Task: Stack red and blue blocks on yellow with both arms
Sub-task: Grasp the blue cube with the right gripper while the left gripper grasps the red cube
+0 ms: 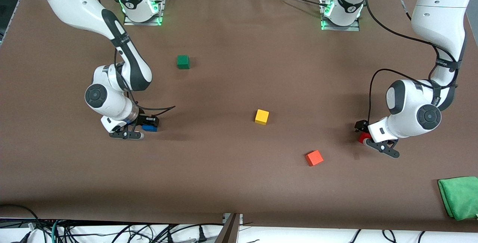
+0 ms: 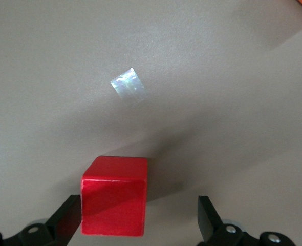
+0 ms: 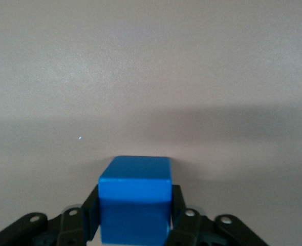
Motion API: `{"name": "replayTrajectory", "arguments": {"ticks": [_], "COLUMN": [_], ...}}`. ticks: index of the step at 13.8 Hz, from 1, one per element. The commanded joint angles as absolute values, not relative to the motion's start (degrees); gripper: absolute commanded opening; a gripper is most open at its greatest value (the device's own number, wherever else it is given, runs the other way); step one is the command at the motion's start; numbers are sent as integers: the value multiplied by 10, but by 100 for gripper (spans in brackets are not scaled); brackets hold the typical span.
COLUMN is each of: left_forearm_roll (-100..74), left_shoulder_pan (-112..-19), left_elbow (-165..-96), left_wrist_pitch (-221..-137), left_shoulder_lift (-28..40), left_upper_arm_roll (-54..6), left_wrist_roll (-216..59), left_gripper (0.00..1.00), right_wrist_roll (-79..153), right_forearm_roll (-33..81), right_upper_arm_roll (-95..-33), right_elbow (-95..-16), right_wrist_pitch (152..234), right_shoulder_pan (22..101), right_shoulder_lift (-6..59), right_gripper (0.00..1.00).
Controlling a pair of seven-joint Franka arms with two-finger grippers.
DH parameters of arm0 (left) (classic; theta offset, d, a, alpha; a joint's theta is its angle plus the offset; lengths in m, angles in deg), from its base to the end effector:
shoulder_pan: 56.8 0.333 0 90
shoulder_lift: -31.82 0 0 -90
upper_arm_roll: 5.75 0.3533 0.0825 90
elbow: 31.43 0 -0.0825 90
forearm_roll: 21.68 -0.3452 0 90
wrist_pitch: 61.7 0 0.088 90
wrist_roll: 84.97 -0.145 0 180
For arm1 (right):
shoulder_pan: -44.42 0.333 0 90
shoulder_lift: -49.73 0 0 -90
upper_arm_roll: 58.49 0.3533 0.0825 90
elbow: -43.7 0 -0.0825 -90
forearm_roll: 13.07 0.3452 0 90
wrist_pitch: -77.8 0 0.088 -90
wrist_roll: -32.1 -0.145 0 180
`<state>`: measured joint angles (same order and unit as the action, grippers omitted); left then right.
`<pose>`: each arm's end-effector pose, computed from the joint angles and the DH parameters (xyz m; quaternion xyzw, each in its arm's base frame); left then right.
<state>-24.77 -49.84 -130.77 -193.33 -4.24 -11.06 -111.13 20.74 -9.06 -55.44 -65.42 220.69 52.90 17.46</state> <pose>0.6537 0.0276 0.2331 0.9744 -0.2225 -0.0285 0.0152 0.6176 0.1250 0.2273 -0.9988 0.0304 -0.0058 0.0375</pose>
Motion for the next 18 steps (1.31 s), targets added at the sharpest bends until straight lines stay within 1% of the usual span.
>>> {"name": "replayTrajectory", "arguments": {"ticks": [1,2,3,4,5,6,7,8,10,11,13,15,16,18], "left_forearm_roll": [-248,-248,-248,-248,-248,-248,-248,-248,-243,-239,-239,-242,-248,-245], "left_shoulder_pan": [-491,-488,-487,-487,-487,-487,-487,-488,-496,-506,-520,-537,-563,-632], "left_elbow": [-1322,-1322,-1322,-1322,-1321,-1321,-1318,-1316,-1305,-1291,-1251,-1221,-1214,-1206], "left_wrist_pitch": [-1947,-1949,-1949,-1949,-1949,-1949,-1946,-1942,-1938,-1921,-1864,-1827,-1819,-1817], "left_shoulder_lift": [-34,-38,-40,-42,-42,-43,-42,-40,-33,-28,-25,-25,-25,-27], "left_upper_arm_roll": [-113,-113,-113,-113,-113,-113,-113,-114,-115,-123,-158,-195,-202,-198], "left_wrist_roll": [-1131,-1132,-1132,-1132,-1132,-1138,-1150,-1149,-1140,-1136,-1095,-1074,-1074,-1025], "left_gripper": [100,100,90,77,60,38,8,0,0,0,0,0,0,0], "right_wrist_roll": [209,209,209,209,209,210,211,211,215,214,208,196,195,187], "right_forearm_roll": [-84,-86,-89,-90,-91,-95,-107,-114,-127,-134,-138,-139,-139,-138], "right_upper_arm_roll": [-542,-542,-542,-541,-541,-540,-539,-538,-537,-536,-518,-514,-514,-515], "right_elbow": [-652,-639,-621,-600,-577,-559,-547,-538,-529,-526,-510,-492,-478,-446], "right_wrist_pitch": [2167,2132,2091,2052,2014,1980,1946,1915,1886,1884,1881,1867,1852,1827], "right_shoulder_pan": [522,522,522,522,522,522,522,522,522,522,522,526,531,539], "right_shoulder_lift": [206,219,235,247,258,273,293,312,329,329,325,320,318,303], "right_gripper": [38,38,38,38,39,39,40,40,40,40,40,40,40,40]}}
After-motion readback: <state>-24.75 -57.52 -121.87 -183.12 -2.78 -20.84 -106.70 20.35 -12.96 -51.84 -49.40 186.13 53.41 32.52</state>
